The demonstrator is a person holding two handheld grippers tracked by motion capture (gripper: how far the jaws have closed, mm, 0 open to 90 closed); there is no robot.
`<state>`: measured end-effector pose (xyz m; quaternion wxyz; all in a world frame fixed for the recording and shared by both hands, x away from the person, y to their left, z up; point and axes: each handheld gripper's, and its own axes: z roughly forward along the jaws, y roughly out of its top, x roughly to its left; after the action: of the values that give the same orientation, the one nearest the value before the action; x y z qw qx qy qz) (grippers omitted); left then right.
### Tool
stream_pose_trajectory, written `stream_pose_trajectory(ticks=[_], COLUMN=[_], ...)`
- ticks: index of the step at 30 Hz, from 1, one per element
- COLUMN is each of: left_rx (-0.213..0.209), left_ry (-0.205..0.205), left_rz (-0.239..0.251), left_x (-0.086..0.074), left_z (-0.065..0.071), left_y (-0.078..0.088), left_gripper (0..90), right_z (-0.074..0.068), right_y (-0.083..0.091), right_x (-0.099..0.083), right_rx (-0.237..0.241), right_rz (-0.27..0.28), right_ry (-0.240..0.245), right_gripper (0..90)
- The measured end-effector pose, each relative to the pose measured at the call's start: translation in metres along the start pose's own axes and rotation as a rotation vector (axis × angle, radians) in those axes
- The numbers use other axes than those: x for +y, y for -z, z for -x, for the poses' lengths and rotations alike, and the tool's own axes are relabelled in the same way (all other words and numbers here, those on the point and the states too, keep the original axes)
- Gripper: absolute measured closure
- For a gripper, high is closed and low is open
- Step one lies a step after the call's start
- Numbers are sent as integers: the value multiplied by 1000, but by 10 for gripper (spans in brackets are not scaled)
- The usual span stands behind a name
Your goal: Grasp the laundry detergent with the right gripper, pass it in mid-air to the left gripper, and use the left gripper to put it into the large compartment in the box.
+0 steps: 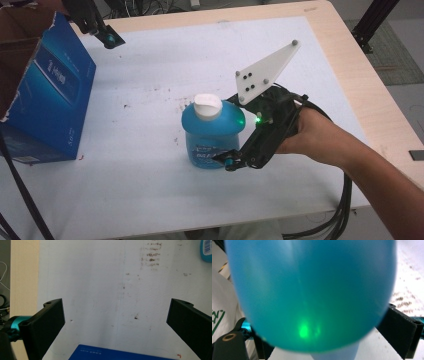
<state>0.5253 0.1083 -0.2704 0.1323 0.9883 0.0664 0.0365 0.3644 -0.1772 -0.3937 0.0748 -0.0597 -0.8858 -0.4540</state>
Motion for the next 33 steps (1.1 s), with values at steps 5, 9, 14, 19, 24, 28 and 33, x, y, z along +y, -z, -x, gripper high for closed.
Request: stream_pose_trajectory(ticks=[5,9,14,19,24,28,33], left_rx=[1,0,0,0,-1,-1,0], left_ry=[1,-1,0,4,3,1,2], left_rz=[-3,-2,-4,-2,-2,-3,-1], left_x=[0,1,1,1,1,1,1], left_z=[0,0,1,1,1,1,1], left_y=[0,0,-1,-1,-1,-1,-1], left_gripper=[17,16,16,16,16,17,16], right_z=[-1,-1,0,0,1,1,3], right_y=[-3,-4,-4,-7,-8,-8,-8], right_x=[-2,-4,-5,-7,-8,-9,-10], right_rx=[-2,-3,9,19,30,33,35], right_rz=[34,47,74,69,84,90,105], right_ry=[-7,3,10,19,26,25,26], right_gripper=[117,120,204,210,280,295,323])
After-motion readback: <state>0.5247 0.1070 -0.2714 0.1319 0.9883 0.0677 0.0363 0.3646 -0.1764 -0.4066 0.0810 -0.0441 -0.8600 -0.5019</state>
